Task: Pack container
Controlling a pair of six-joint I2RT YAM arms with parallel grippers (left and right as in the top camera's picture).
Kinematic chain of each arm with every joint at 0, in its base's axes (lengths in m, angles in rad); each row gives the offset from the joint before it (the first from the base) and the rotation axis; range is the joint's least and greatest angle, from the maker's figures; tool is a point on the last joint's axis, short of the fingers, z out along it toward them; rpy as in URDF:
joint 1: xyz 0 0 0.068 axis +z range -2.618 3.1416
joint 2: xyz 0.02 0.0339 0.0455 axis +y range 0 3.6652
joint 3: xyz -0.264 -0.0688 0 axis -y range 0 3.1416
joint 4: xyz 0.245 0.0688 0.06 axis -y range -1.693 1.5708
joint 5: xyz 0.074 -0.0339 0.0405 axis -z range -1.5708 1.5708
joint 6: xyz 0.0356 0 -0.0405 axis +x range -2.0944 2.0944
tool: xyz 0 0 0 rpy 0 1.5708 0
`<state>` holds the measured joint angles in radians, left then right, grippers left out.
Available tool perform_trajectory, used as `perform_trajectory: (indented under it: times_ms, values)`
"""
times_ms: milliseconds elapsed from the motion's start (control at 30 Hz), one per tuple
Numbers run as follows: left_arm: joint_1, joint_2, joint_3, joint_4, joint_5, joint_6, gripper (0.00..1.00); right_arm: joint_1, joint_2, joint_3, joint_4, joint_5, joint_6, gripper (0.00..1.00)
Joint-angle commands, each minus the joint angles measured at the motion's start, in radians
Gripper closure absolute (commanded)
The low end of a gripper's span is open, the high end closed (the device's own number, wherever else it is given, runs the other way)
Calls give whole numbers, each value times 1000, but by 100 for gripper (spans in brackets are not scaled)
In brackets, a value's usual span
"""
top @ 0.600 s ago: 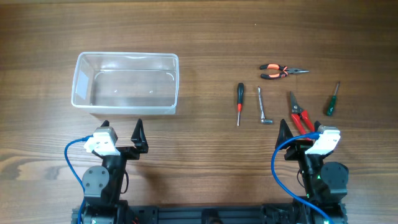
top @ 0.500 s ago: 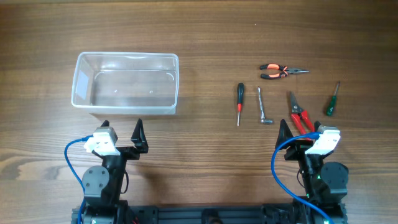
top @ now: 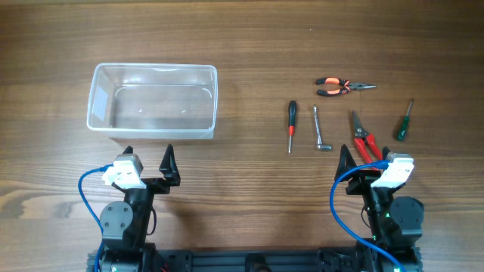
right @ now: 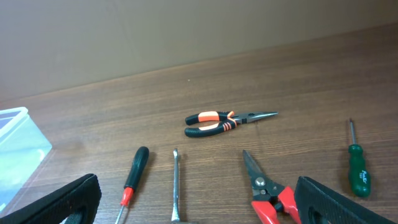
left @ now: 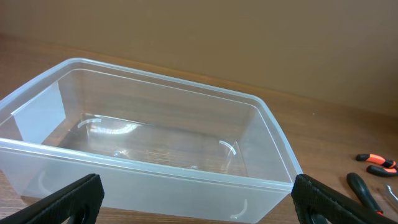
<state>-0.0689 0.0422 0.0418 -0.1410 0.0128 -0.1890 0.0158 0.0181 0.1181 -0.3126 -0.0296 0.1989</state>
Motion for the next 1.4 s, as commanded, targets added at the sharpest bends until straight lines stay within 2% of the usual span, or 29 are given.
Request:
perform_trajectory:
  times_ms: [0,333,433,533,567,600,733,867,1033,1200,1300,1367]
  values:
    - [6,-2,-4,-1,-3,-9,0,-5,-15,-3,5,-9,-14,0]
    - [6,-2,-4,-1,-3,-9,0,-5,-15,-3,15,-25,13,0]
    - [6,-2,-5,-1,-3,-9,0,-5,-15,-3,-2,-167,247,0]
    - [6,-2,-4,-1,-3,-9,0,-5,-15,-3,6,-304,572,0]
    - [6,-2,-4,-1,-3,-9,0,-5,-15,-3,18,-320,610,0]
    - [6,-2,-4,-1,-3,-9,0,-5,-15,-3,42,-337,589,0]
    - [6,-2,-4,-1,-3,-9,0,-5,11,52,111,-351,313,0]
    - [6,-2,-4,-1,-3,-9,0,-5,154,204,108,-283,168,0]
    - [6,-2,-4,-1,-3,-9,0,-2,542,530,-12,-277,72,0]
    - [6,-2,-5,-1,-3,-9,0,20,963,1017,-318,-273,-4,1]
    - [6,-2,-4,-1,-3,-9,0,148,1214,1339,-511,-159,-39,0]
    - [6,-2,-4,-1,-3,-9,0,229,1315,1442,-544,-177,-95,1]
